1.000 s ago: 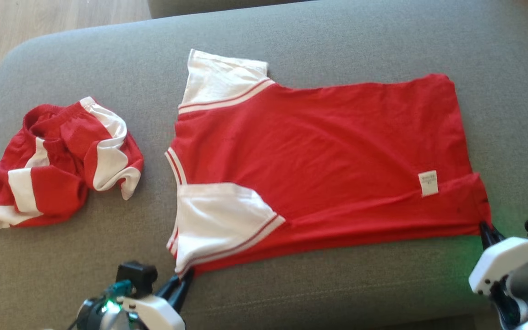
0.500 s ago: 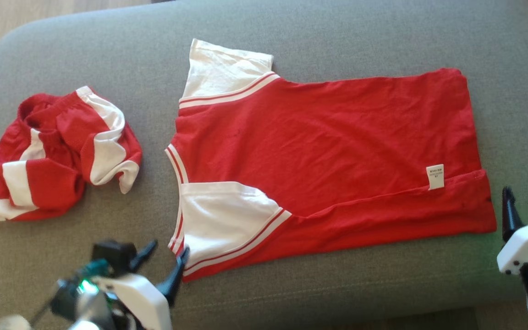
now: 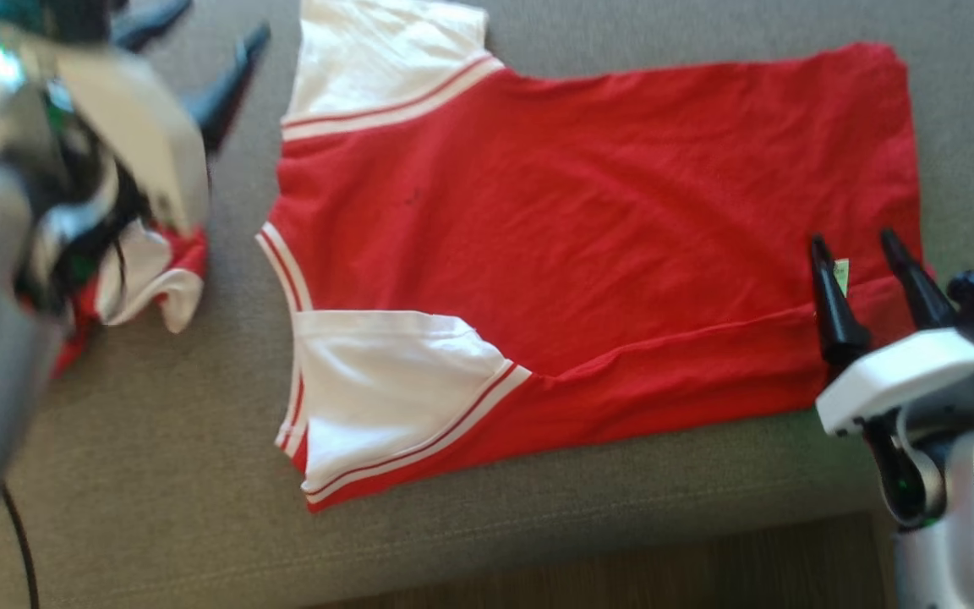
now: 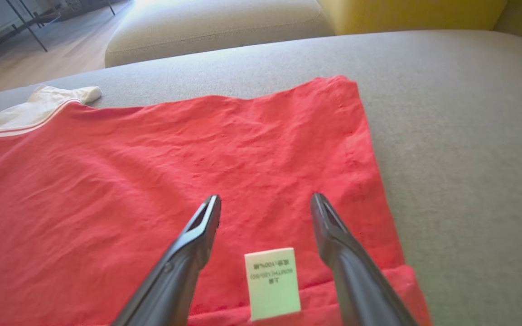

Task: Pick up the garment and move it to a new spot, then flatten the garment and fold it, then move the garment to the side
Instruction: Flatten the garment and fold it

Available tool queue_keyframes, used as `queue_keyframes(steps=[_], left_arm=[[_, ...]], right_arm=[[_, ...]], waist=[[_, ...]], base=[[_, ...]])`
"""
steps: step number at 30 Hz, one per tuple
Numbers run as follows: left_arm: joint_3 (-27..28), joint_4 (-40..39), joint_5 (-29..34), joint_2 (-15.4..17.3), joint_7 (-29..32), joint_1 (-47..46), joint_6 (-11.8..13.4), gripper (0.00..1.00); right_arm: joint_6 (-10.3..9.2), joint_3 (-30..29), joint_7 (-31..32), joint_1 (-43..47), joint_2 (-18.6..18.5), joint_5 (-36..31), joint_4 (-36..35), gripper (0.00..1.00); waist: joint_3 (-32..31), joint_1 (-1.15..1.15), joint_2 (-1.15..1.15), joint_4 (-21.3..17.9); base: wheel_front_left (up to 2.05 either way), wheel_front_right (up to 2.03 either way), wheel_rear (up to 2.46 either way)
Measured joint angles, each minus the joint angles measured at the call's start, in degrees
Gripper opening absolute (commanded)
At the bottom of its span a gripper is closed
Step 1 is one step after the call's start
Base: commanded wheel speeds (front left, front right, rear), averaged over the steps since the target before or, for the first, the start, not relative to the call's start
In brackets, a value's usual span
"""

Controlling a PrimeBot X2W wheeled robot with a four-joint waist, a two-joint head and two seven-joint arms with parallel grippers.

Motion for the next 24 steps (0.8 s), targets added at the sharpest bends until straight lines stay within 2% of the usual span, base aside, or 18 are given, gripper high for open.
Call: queue_keyframes(steps=[4,9,16,24], left_arm=[[-2.45,9.83,0.69,-1.52,4.11,-12.34,-2.98,1.00],[-4.39,21.24,1.14,-2.80,7.20,-22.26,-4.08,1.00],[-5.82,33.19,1.69,-3.36,11.02,-28.38,-4.37,1.00],[-6.72,39.02,1.57,-2.89,10.98,-32.42,-4.60,1.00]], right_arm=[[0.00,2.57,-0.10,-2.88,-0.01,1.76,-0.71,1.00],[0.00,4.19,-1.31,-6.24,-0.02,2.99,-0.75,1.00],[0.00,4.83,-3.53,-6.75,-0.02,4.49,0.56,1.00],[0.00,5.35,-4.65,-8.70,-0.02,4.50,1.71,1.00]], waist=[[4.49,0.00,0.00,-1.11],[9.39,0.00,0.00,-3.62],[13.79,0.01,0.00,-7.86],[15.46,0.00,0.00,-10.91]], base=[[0.00,0.00,0.00],[0.00,0.00,0.00],[0.00,0.00,0.00],[0.00,0.00,0.00]])
